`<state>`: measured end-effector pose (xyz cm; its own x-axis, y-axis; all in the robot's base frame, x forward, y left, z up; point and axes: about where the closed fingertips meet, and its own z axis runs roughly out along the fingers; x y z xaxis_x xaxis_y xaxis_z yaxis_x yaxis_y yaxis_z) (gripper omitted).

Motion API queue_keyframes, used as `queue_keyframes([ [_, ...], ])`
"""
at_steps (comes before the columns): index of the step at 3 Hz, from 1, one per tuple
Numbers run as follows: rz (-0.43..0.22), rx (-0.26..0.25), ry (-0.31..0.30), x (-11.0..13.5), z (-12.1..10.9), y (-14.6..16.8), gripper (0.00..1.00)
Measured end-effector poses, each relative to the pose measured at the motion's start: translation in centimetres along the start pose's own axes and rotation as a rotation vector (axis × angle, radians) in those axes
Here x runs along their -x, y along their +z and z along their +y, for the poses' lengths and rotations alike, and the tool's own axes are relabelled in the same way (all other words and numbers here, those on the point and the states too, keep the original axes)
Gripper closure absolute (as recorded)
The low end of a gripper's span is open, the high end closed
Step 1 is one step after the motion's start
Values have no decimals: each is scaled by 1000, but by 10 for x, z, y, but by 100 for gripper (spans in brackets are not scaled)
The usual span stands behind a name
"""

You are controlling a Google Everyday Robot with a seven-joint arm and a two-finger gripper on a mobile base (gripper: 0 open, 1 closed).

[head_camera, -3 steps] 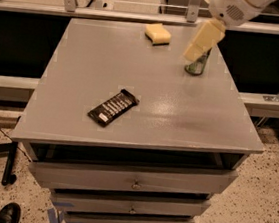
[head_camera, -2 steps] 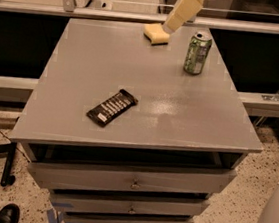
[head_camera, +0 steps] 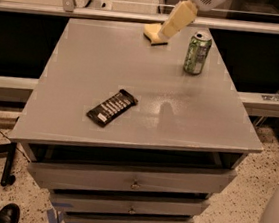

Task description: Pick sponge

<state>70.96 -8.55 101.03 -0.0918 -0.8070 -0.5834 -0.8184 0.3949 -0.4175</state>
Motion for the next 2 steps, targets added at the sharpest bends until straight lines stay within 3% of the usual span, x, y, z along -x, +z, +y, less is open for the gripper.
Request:
queue_keyframes([
  [2, -6, -27, 281, -32, -4, 123, 0],
])
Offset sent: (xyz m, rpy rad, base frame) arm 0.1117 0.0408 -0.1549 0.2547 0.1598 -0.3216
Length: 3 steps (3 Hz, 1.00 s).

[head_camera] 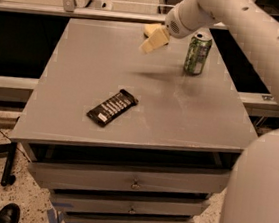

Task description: Pick sponge

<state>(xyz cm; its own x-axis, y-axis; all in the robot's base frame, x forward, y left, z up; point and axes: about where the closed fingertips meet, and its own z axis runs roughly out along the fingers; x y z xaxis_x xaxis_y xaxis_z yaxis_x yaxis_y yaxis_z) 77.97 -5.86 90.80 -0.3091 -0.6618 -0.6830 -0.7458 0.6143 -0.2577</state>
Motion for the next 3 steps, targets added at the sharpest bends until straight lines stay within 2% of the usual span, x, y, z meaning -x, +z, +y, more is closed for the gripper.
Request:
queue_keyframes([
  [1, -33, 14, 92, 0, -9, 45, 0],
  [2, -68, 30, 150, 8, -18, 76, 0],
  [3, -90, 36, 178, 16, -27, 97, 0],
])
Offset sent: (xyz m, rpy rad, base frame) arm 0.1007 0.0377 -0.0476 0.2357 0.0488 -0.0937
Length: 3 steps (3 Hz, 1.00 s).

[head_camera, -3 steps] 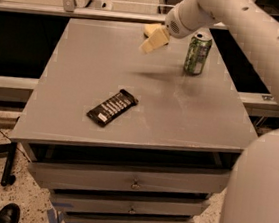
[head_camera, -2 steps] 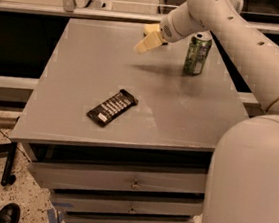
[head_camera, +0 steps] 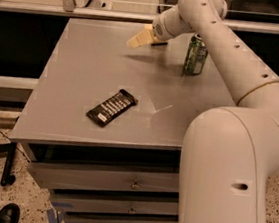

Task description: Pick sponge

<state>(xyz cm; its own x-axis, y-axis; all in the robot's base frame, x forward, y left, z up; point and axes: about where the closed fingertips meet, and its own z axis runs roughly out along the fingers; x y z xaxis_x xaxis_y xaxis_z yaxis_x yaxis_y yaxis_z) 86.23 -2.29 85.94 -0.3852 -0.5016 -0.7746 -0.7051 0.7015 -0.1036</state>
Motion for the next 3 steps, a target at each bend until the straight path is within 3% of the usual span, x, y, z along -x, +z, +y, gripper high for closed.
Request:
queue_keyframes([
  [1, 34, -22, -18, -3, -11, 13, 0],
  [3, 79, -59, -47, -17, -29, 10, 41],
])
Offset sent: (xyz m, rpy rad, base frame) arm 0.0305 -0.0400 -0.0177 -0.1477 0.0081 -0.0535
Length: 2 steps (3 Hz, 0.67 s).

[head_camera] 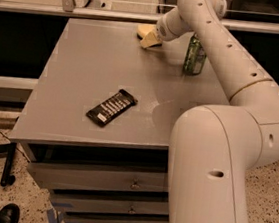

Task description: Pick sponge

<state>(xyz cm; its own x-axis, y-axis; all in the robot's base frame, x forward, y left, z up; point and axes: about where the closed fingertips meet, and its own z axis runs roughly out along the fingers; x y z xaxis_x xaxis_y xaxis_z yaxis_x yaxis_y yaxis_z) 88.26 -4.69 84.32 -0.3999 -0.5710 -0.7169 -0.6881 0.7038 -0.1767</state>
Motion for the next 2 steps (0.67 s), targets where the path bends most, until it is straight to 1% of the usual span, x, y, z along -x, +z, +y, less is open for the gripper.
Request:
queue_keyframes([
  [1, -14, -5, -19, 5, -3, -11, 64],
  [2, -47, 1, -36, 10, -2, -26, 87],
])
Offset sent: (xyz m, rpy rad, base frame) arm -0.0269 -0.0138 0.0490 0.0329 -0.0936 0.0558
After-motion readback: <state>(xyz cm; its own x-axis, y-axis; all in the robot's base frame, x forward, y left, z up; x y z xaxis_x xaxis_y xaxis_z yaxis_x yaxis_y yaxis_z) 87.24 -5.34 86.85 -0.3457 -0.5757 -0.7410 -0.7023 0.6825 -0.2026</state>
